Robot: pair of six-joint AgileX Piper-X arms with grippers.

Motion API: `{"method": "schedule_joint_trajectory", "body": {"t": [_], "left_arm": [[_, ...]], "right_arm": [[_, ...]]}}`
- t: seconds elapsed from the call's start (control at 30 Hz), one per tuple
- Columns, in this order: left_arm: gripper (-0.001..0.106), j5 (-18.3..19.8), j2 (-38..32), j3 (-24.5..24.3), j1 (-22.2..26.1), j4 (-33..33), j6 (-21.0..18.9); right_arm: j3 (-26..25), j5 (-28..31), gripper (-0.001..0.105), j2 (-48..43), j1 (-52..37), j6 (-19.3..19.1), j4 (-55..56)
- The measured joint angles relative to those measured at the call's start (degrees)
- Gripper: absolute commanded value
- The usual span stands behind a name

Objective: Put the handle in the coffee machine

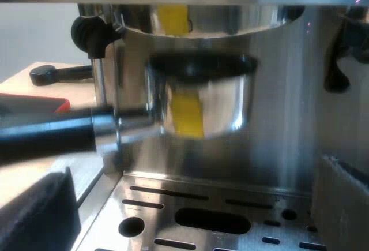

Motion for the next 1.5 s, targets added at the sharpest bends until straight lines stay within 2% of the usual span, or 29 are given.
{"method": "schedule_joint_trajectory", "body": {"t": [0.97,1.07,1.5], "left_arm": [[0.0,-0.7,0.2,-6.1,0.0,4.8,0.0],[0.0,0.8,0.4,-7.0,0.0,6.0,0.0],[0.0,1.4,0.4,-7.3,0.0,7.5,-0.5]], "right_arm": [[0.0,0.0,0.084,0.0,0.0,0.0,-0.3],[0.0,0.0,0.084,0.0,0.0,0.0,-0.3],[0.0,-0.4,0.084,0.0,0.0,0.0,-0.3]]}}
